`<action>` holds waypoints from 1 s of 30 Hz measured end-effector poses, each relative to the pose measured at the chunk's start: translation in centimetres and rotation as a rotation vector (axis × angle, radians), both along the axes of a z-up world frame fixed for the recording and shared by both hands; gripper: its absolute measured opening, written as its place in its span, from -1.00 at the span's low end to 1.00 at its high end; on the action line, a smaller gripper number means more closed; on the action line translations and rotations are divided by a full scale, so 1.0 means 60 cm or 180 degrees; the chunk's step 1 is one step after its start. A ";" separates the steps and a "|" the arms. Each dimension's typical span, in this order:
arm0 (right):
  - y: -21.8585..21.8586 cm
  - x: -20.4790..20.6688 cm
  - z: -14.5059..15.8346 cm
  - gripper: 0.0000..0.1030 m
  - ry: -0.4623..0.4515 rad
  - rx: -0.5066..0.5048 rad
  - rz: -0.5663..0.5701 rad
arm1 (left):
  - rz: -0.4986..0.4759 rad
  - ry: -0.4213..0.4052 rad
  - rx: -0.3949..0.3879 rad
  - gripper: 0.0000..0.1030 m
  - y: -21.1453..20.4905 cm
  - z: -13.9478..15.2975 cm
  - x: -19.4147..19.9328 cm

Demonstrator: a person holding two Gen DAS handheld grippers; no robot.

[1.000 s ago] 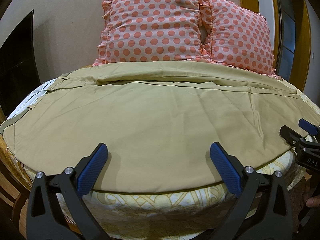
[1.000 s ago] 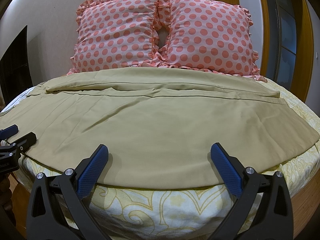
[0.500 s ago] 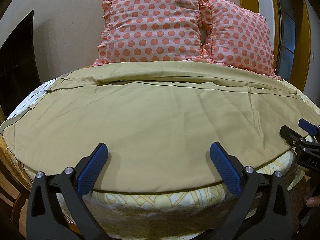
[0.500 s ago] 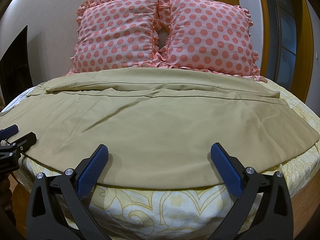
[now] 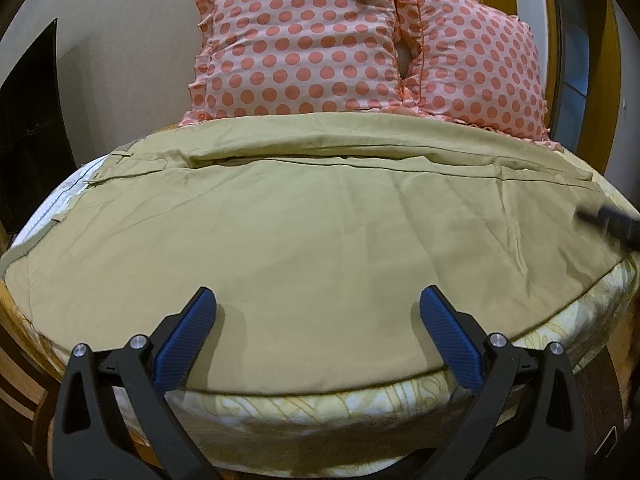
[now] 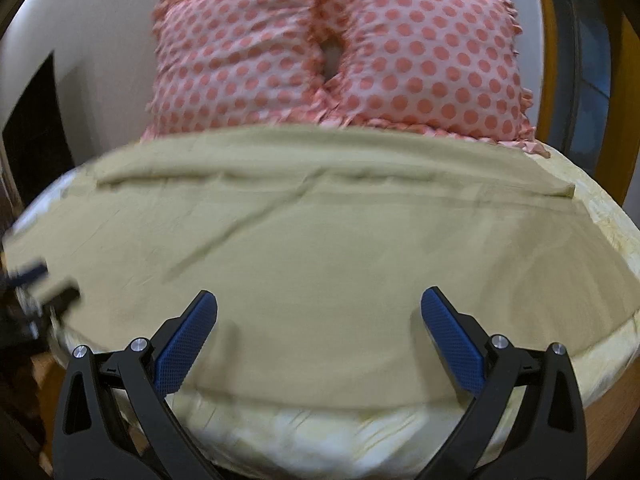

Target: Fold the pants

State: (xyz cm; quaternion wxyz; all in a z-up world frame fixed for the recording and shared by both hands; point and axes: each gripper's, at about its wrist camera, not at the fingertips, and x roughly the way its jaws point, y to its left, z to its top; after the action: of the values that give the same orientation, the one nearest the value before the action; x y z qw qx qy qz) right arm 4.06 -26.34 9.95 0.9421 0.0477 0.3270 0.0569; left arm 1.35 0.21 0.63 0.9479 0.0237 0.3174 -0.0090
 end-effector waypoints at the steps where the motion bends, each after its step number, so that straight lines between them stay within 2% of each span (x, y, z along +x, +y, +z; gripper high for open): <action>1: -0.016 0.016 0.012 0.97 -0.0010 0.0025 -0.0076 | 0.0022 -0.0029 0.0050 0.96 0.002 0.008 0.008; 5: -0.119 0.168 0.057 0.97 0.0128 0.0214 -0.0647 | 0.0160 -0.0148 0.0170 0.96 0.007 0.040 0.028; 9: -0.224 0.342 0.034 0.97 0.0574 0.0436 -0.1340 | 0.0289 -0.0177 0.0137 0.96 0.019 0.064 0.068; 11: -0.263 0.412 0.016 0.85 0.0767 0.0480 -0.1660 | 0.0317 -0.0168 0.0111 0.96 0.023 0.069 0.079; 12: -0.283 0.452 0.005 0.66 0.0857 0.0510 -0.1798 | 0.0327 -0.0167 0.0105 0.96 0.026 0.071 0.086; 13: -0.297 0.477 -0.005 0.58 0.0920 0.0526 -0.1900 | 0.0333 -0.0169 0.0106 0.96 0.027 0.071 0.087; 15: -0.322 0.527 -0.028 0.51 0.1073 0.0507 -0.2127 | 0.0339 -0.0160 0.0114 0.96 0.030 0.070 0.096; 19: -0.353 0.575 -0.078 0.33 0.1326 0.0319 -0.2502 | 0.0323 -0.0110 0.0117 0.96 0.033 0.063 0.109; 21: -0.356 0.579 -0.088 0.18 0.1260 0.0088 -0.2569 | 0.0303 -0.0072 0.0106 0.96 0.035 0.059 0.115; 23: -0.363 0.579 -0.096 0.13 0.1163 -0.0001 -0.2514 | 0.0295 -0.0050 0.0097 0.96 0.036 0.054 0.117; 24: -0.367 0.576 -0.100 0.02 0.1085 -0.0039 -0.2465 | 0.0292 -0.0045 0.0088 0.96 0.037 0.053 0.118; 25: -0.369 0.572 -0.103 -0.28 0.1030 -0.0042 -0.2423 | 0.0289 -0.0039 0.0075 0.96 0.037 0.052 0.119; 26: -0.375 0.567 -0.104 -0.49 0.0985 0.0014 -0.2361 | 0.0290 -0.0032 0.0061 0.96 0.038 0.050 0.120; 27: -0.385 0.561 -0.105 -0.76 0.0941 0.0143 -0.2298 | 0.0292 -0.0031 0.0047 0.96 0.039 0.049 0.120; 28: -0.397 0.551 -0.106 -0.90 0.0873 0.0316 -0.2239 | 0.0296 -0.0035 0.0030 0.96 0.040 0.050 0.120; 30: -0.415 0.529 -0.099 -0.91 0.0679 0.0573 -0.2168 | 0.0308 -0.0044 0.0009 0.96 0.041 0.050 0.118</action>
State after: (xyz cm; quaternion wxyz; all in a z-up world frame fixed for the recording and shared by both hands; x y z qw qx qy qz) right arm 35.79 -51.26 3.99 0.8597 0.2422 0.3824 -0.2368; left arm 8.42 2.68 3.61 0.9494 0.0097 0.3117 0.0374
